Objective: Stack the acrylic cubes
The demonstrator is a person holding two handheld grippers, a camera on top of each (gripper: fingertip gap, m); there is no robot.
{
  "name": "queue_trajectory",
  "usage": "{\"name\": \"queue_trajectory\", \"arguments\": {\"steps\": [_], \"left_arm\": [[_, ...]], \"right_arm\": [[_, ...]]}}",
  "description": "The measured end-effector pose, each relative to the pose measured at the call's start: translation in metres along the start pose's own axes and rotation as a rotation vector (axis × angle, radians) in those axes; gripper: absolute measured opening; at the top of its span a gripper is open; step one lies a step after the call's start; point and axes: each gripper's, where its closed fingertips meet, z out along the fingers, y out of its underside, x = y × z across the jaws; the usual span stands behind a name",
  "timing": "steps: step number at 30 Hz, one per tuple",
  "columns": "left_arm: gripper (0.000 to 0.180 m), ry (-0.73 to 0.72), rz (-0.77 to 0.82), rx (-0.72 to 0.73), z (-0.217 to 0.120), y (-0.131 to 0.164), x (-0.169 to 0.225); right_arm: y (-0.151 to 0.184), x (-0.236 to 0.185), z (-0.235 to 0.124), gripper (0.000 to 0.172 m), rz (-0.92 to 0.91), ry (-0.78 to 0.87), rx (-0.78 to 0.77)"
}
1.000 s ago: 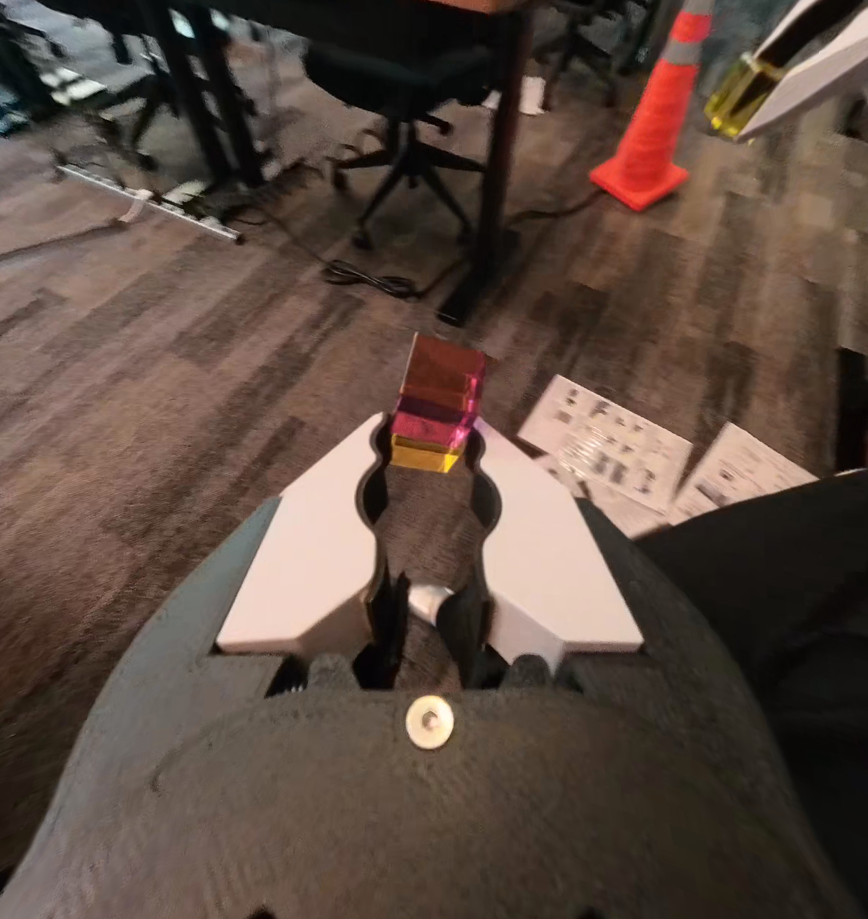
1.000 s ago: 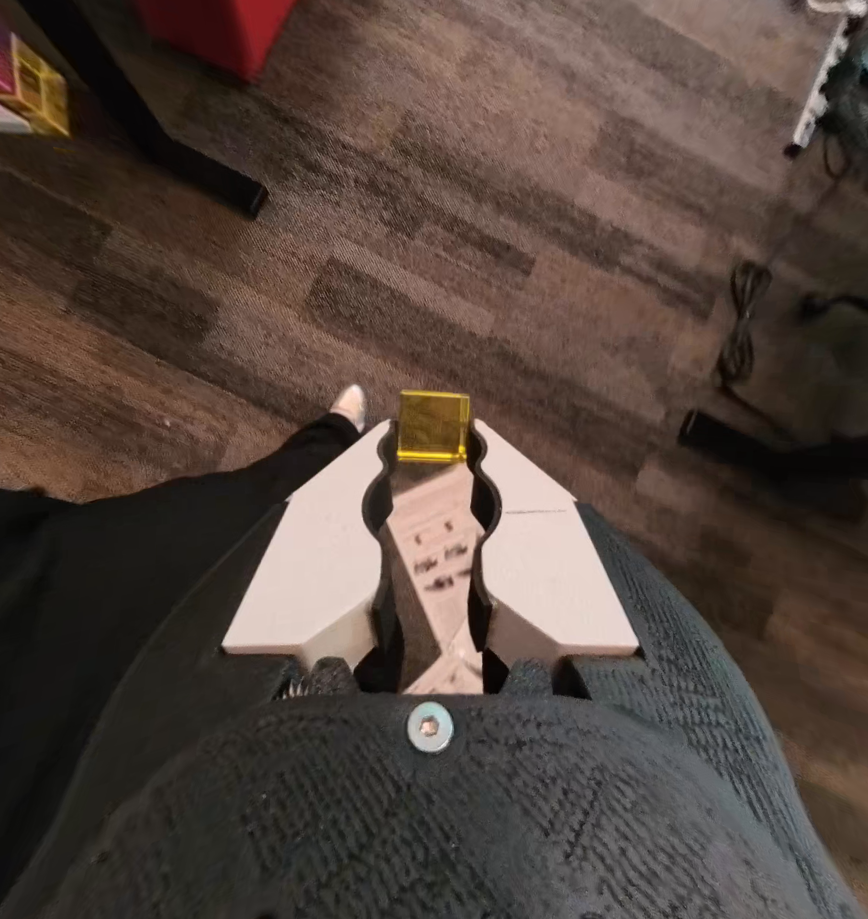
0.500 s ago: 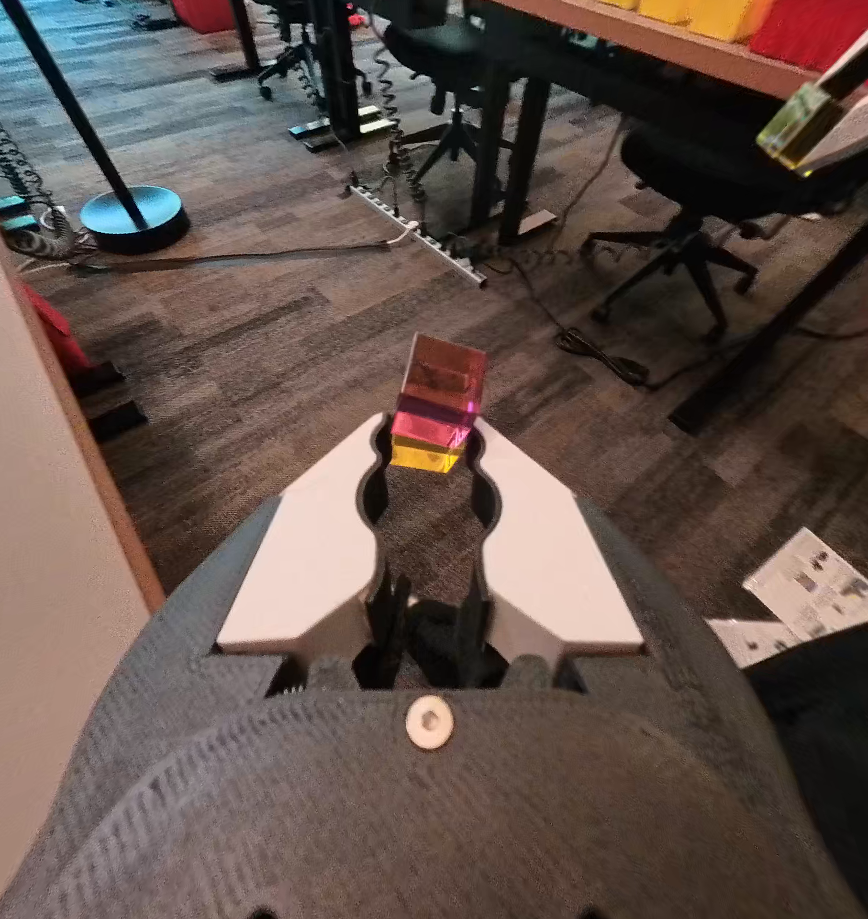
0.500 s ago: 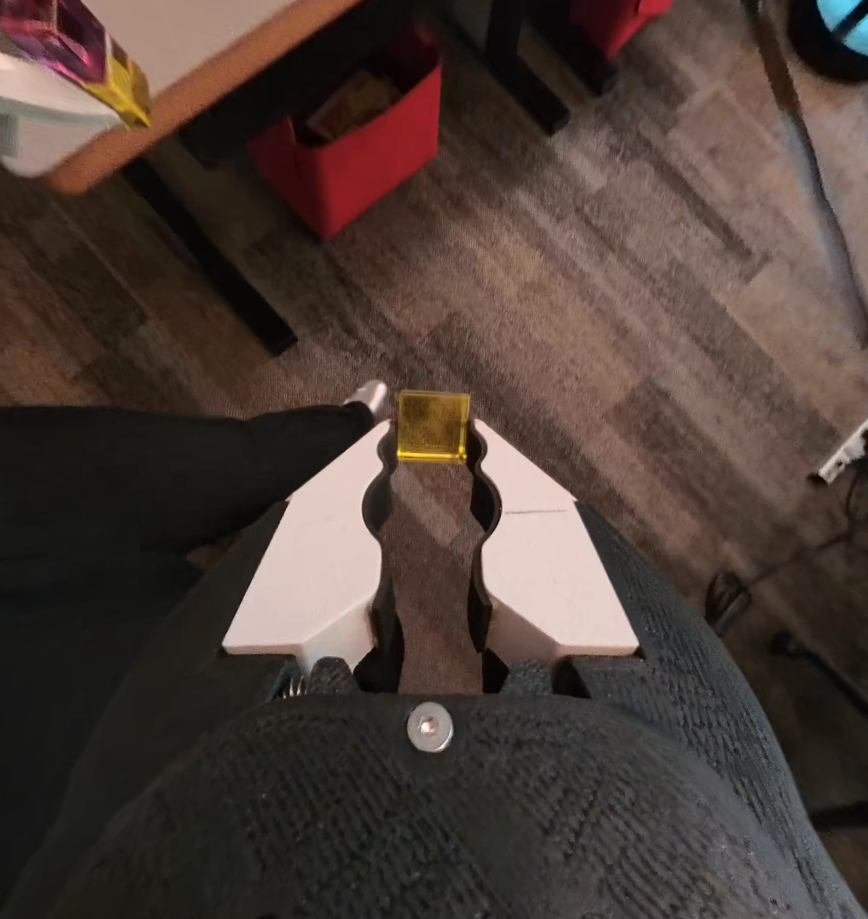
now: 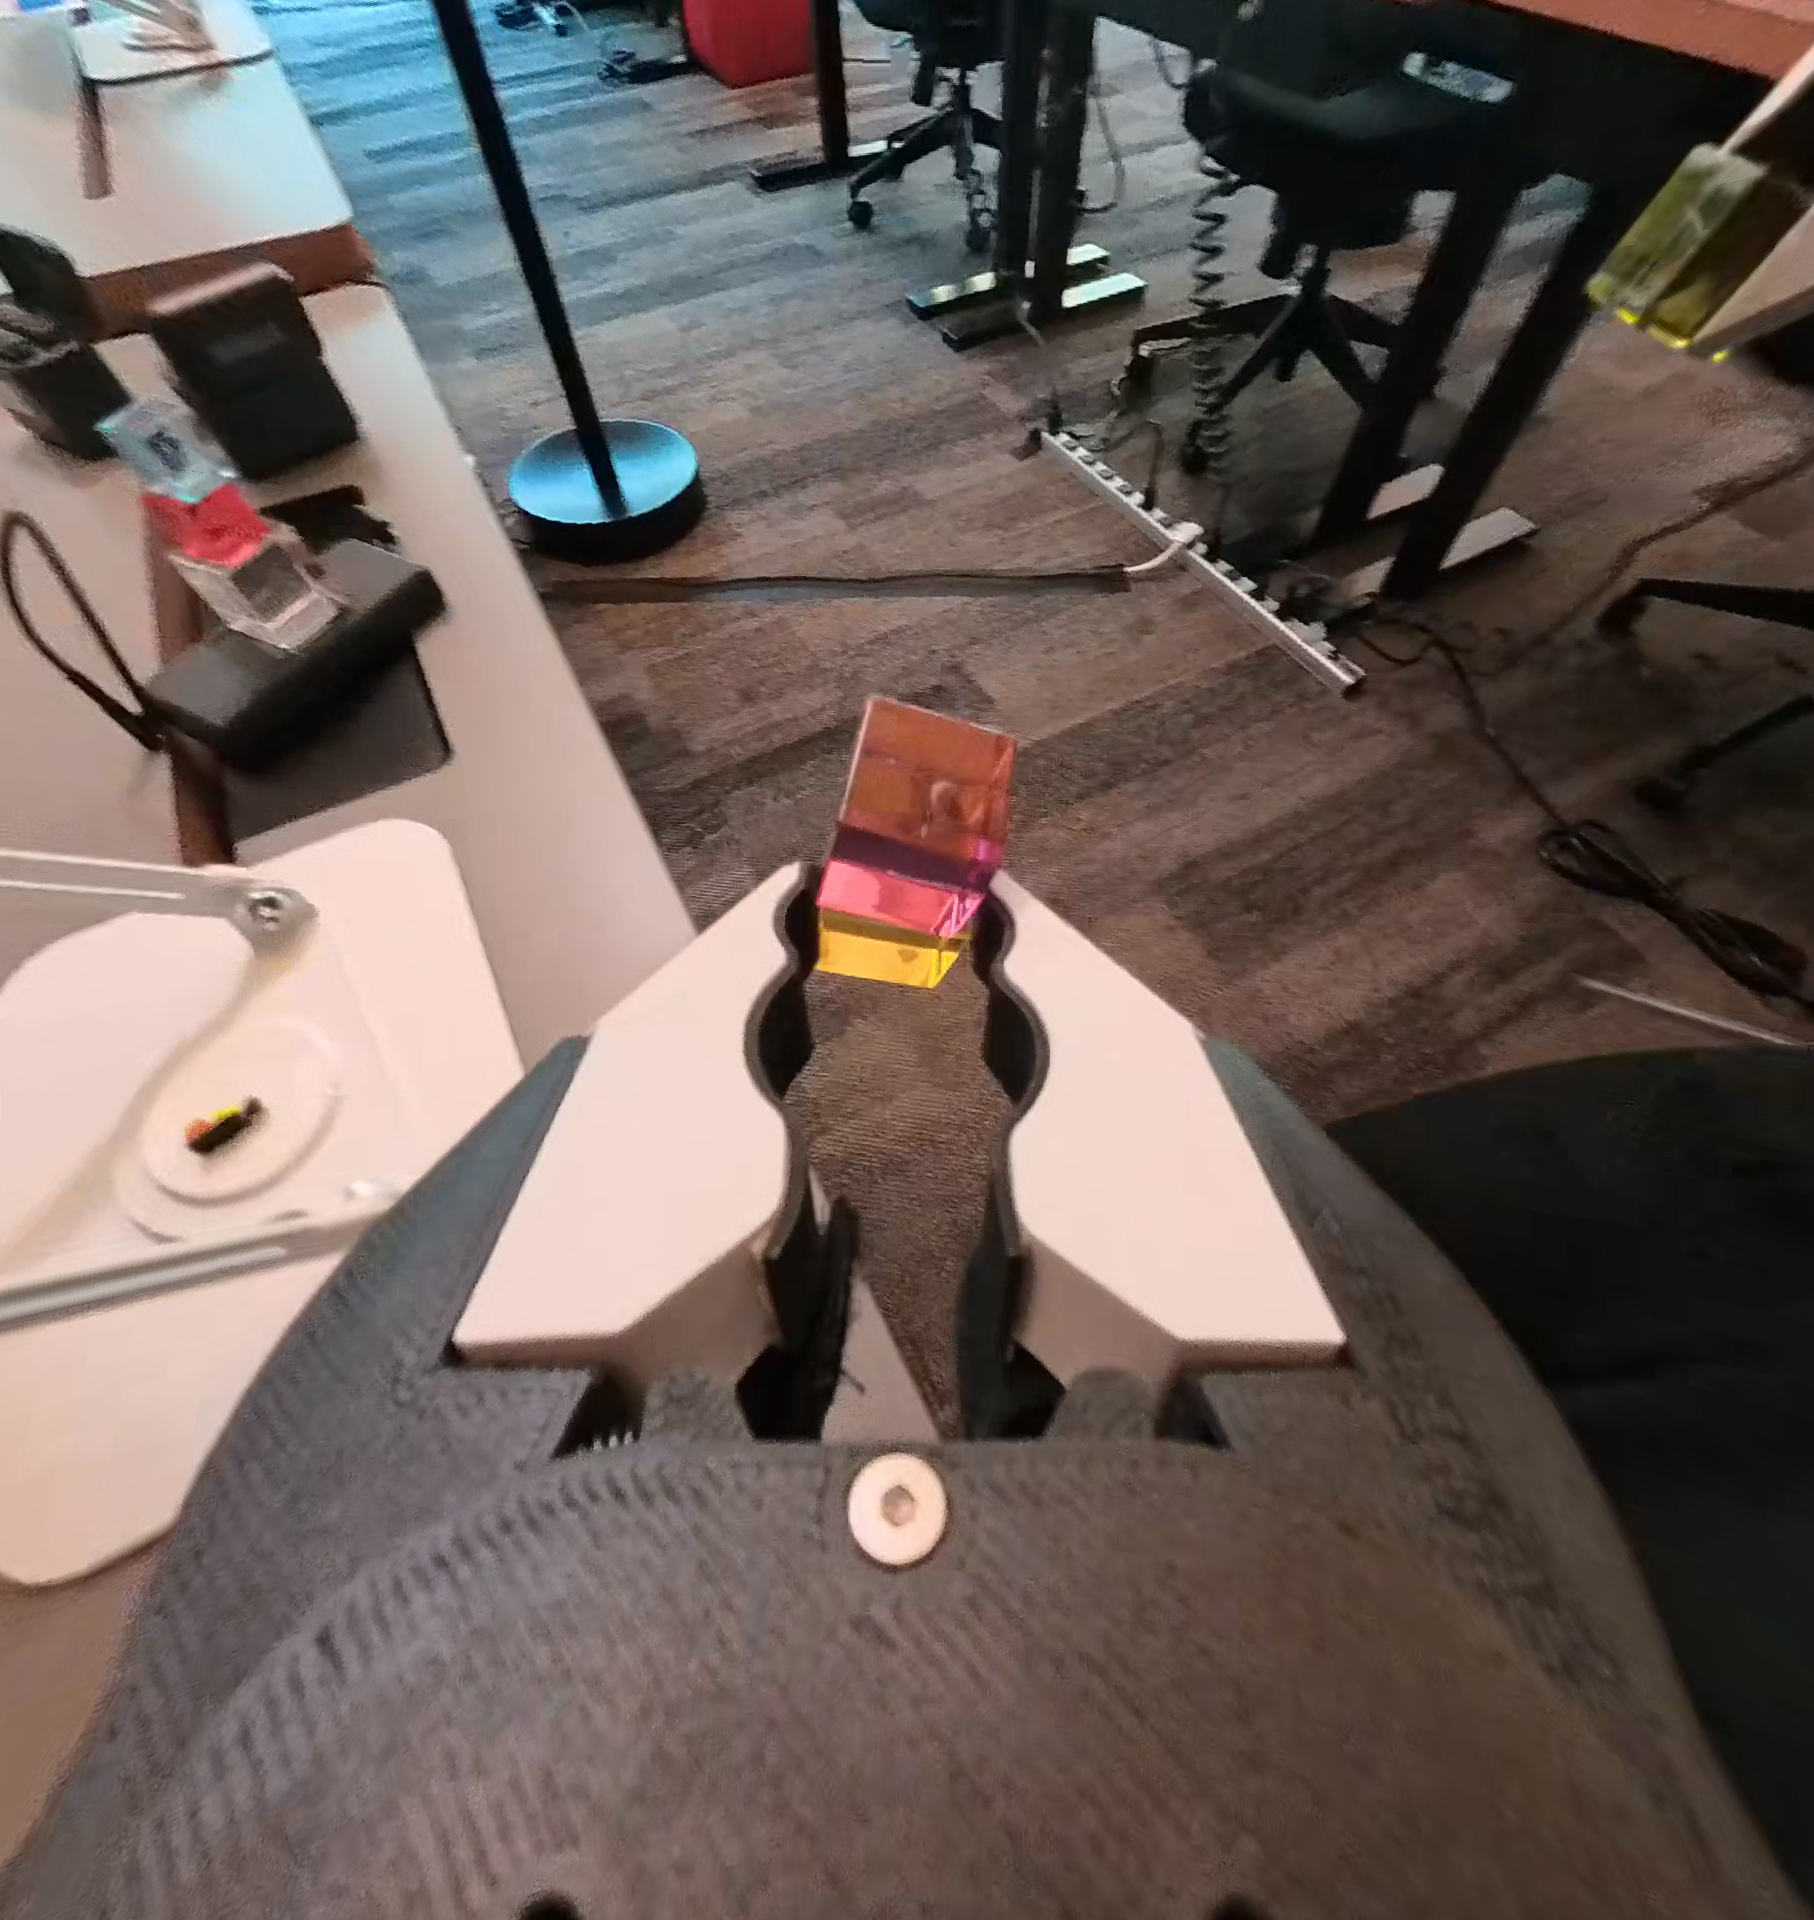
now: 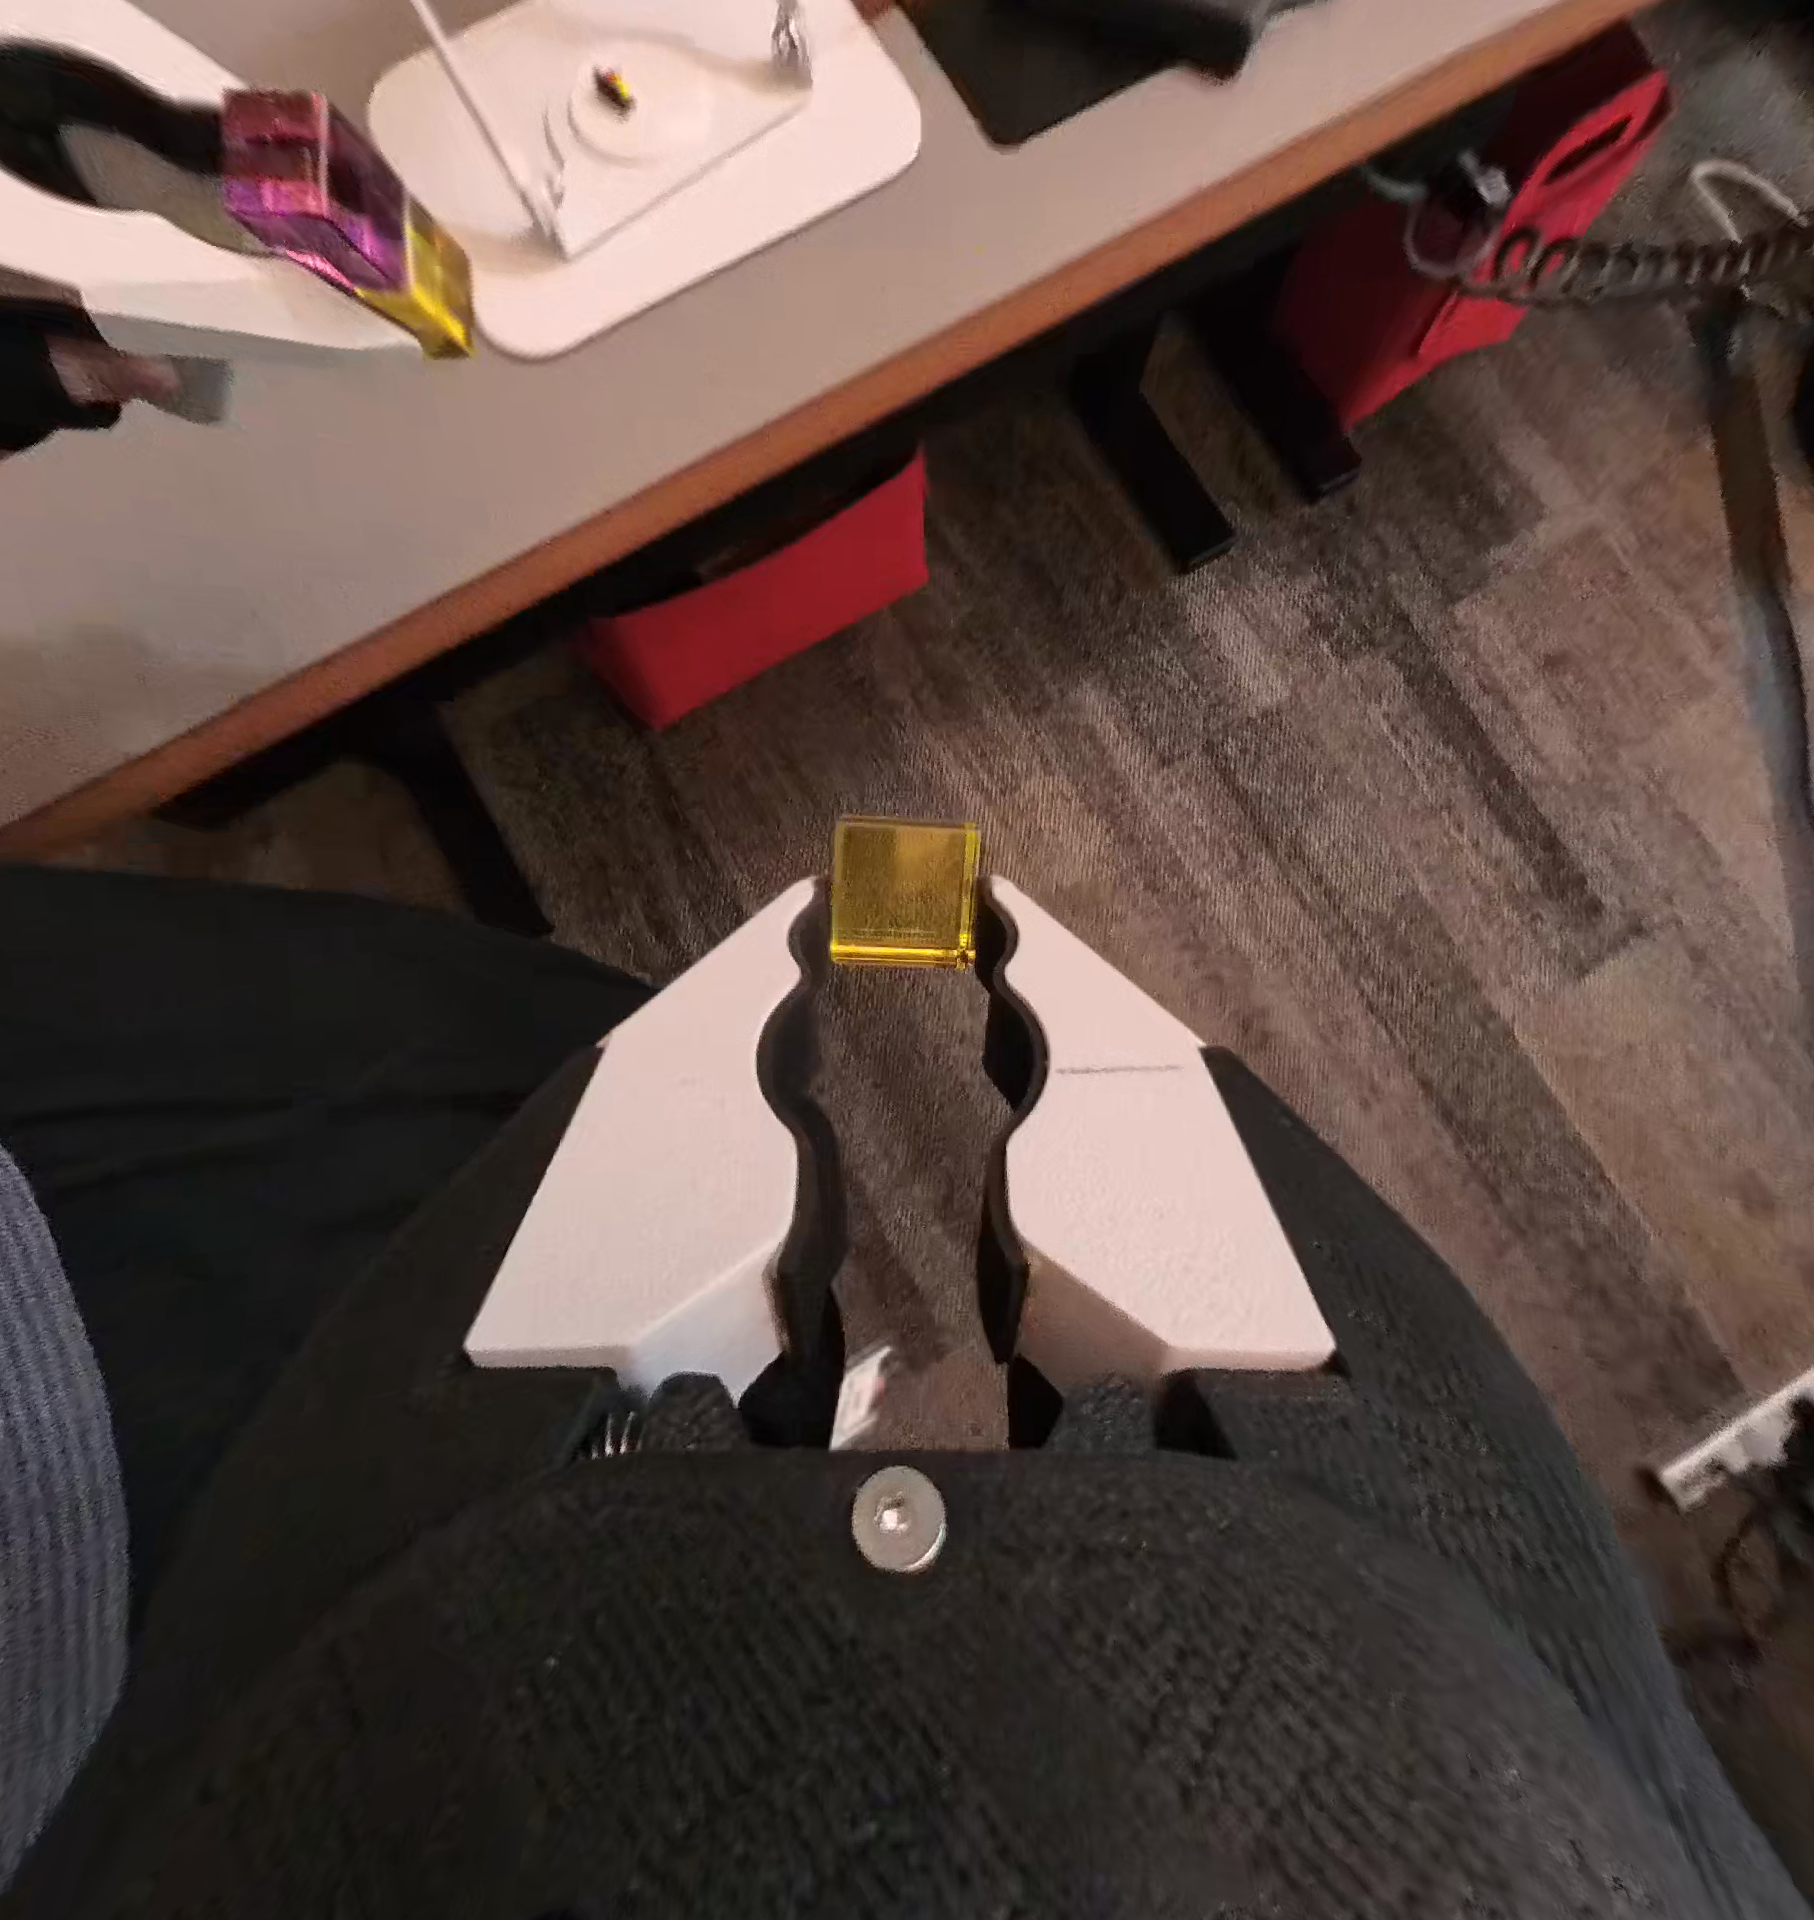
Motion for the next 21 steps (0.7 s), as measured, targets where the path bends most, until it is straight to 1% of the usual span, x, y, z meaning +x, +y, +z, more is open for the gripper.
{"name": "queue_trajectory", "arguments": {"steps": [3, 7, 10, 12, 16, 18, 21], "left_arm": [[0.029, -0.073, -0.033, 0.009, 0.03, -0.005, -0.04], [0.028, -0.205, -0.102, 0.002, 0.068, 0.003, -0.092], [0.028, -0.325, -0.177, 0.008, 0.088, 0.008, -0.127], [0.028, -0.418, -0.255, 0.001, 0.097, 0.013, -0.147], [0.028, -0.559, -0.387, -0.011, 0.113, 0.023, -0.167], [0.028, -0.618, -0.434, -0.023, 0.118, 0.028, -0.172], [0.028, -0.679, -0.493, -0.039, 0.123, 0.035, -0.175]], "right_arm": [[-0.045, 0.034, 0.04, 0.026, -0.097, -0.051, 0.003], [-0.108, 0.078, 0.102, 0.026, -0.266, -0.15, 0.0], [-0.16, 0.104, 0.146, 0.026, -0.426, -0.244, 0.007], [-0.19, 0.117, 0.171, 0.026, -0.523, -0.312, -0.009], [-0.242, 0.132, 0.205, 0.026, -0.673, -0.426, -0.013], [-0.258, 0.134, 0.218, 0.026, -0.736, -0.482, -0.013], [-0.274, 0.137, 0.238, 0.026, -0.817, -0.53, -0.027]]}}
